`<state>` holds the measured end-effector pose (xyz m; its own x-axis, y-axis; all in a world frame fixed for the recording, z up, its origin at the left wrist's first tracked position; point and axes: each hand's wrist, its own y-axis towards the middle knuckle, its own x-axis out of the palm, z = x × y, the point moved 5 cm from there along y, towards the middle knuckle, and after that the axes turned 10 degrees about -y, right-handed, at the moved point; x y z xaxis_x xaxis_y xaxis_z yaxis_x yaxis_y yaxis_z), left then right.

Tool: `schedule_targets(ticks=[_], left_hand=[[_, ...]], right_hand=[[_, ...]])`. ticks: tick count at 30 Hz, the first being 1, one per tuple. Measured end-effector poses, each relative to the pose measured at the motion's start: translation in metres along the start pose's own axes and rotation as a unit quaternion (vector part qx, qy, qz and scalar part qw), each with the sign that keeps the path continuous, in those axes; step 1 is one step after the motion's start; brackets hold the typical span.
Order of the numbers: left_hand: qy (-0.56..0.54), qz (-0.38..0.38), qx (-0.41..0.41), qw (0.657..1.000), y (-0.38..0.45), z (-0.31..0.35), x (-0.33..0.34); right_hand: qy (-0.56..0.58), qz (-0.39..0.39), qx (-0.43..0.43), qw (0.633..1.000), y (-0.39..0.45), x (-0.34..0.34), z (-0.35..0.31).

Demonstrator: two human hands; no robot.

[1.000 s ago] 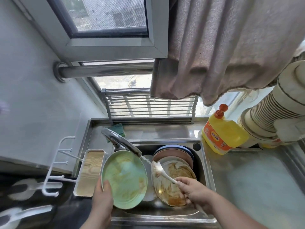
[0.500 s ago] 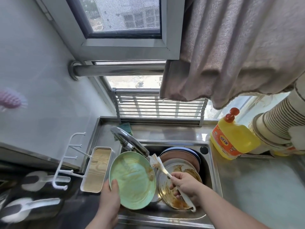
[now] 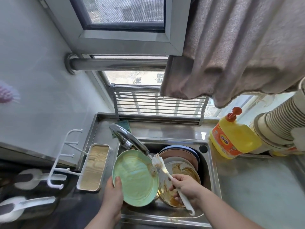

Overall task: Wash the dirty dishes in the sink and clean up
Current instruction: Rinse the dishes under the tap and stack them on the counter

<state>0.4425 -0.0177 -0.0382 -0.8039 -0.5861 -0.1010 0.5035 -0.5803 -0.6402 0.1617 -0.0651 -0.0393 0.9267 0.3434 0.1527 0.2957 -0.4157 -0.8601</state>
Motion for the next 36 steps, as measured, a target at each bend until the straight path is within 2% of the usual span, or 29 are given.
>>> schedule_targets(ticks=[6, 15, 23, 30, 36], left_hand=[[-0.001, -0.008, -0.009, 1.0, -0.004, 0.006, 0.012], [0.006, -0.03, -0.012, 0.999, -0.006, 0.014, 0.021], [0.01, -0.032, -0.038, 0.999, -0.009, 0.009, 0.028], [-0.014, -0.043, -0.047, 0.998, -0.011, 0.009, 0.034], [-0.026, -0.039, -0.05, 0.998, -0.011, 0.011, 0.028]], right_hand=[[0.011, -0.019, 0.001, 1.0, 0.001, 0.013, -0.007], [0.046, -0.002, 0.028, 0.999, -0.007, -0.002, 0.01], [0.029, -0.034, 0.04, 0.998, -0.006, 0.015, 0.007], [0.017, -0.013, 0.05, 0.999, 0.001, 0.025, -0.008], [-0.011, -0.029, 0.049, 0.998, -0.003, 0.03, -0.006]])
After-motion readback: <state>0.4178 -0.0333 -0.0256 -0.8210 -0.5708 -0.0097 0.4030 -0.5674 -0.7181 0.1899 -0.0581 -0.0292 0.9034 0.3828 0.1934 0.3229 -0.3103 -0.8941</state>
